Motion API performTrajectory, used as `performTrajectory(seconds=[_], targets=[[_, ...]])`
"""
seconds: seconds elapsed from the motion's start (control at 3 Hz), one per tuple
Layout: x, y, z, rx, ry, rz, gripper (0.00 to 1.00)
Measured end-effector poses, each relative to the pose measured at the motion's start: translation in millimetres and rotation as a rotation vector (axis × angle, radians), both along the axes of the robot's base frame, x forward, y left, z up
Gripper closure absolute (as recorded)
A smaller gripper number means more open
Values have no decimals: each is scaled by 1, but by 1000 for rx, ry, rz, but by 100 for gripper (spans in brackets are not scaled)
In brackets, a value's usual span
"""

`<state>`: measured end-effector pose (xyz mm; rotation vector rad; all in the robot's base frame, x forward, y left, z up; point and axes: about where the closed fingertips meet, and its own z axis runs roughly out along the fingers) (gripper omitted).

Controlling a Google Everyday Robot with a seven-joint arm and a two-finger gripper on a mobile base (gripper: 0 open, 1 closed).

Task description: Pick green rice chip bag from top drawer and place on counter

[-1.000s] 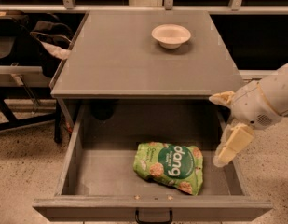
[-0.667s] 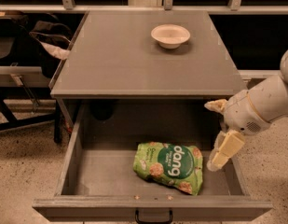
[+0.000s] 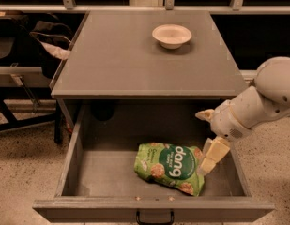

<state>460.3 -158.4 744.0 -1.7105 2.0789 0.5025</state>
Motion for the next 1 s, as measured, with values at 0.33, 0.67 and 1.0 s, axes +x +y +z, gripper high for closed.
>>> performTrajectory(seconds=[0.33, 0.67, 1.0], targets=[[0, 0, 0, 0, 1, 0, 0], [-3, 5, -1, -9, 7, 17, 0], [-5, 9, -4, -15, 14, 26, 0]])
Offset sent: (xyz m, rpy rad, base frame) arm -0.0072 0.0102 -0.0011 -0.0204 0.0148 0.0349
